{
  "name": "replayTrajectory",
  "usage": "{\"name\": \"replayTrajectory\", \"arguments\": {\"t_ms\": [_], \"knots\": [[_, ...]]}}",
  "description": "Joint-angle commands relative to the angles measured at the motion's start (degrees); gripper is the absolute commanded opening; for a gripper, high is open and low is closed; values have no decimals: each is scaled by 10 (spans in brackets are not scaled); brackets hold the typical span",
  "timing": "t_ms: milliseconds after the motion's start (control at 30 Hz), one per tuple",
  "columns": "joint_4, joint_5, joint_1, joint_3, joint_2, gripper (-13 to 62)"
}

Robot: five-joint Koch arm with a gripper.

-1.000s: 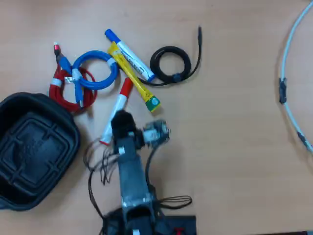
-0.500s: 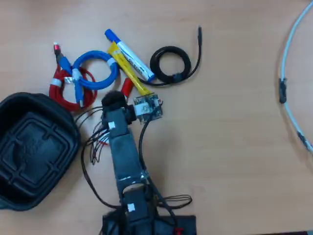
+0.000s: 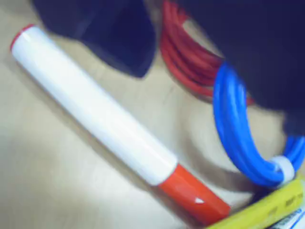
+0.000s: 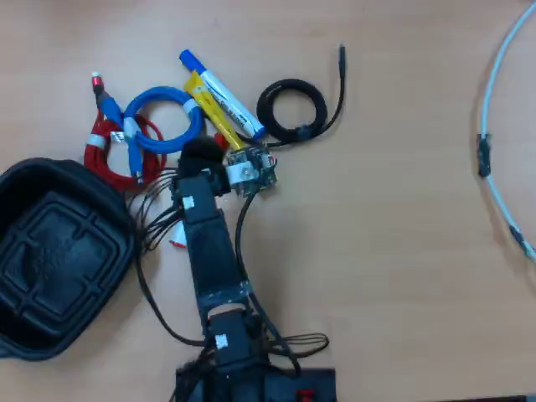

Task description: Pick up the yellow instant coffee stick, then put it in the black bowl

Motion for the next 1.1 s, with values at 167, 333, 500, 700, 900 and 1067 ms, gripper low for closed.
{"name": "replayTrajectory", "arguments": {"t_ms": [167, 333, 500, 700, 900, 1067], "knots": [[-22, 133, -1, -95, -20, 324], [-80, 134, 0, -105, -74, 326], [-117, 157, 11, -109, -114, 326], [-139, 188, 33, -115, -149, 333], [-138, 186, 72, -109, -157, 330], [-144, 190, 90, -121, -192, 330]]}}
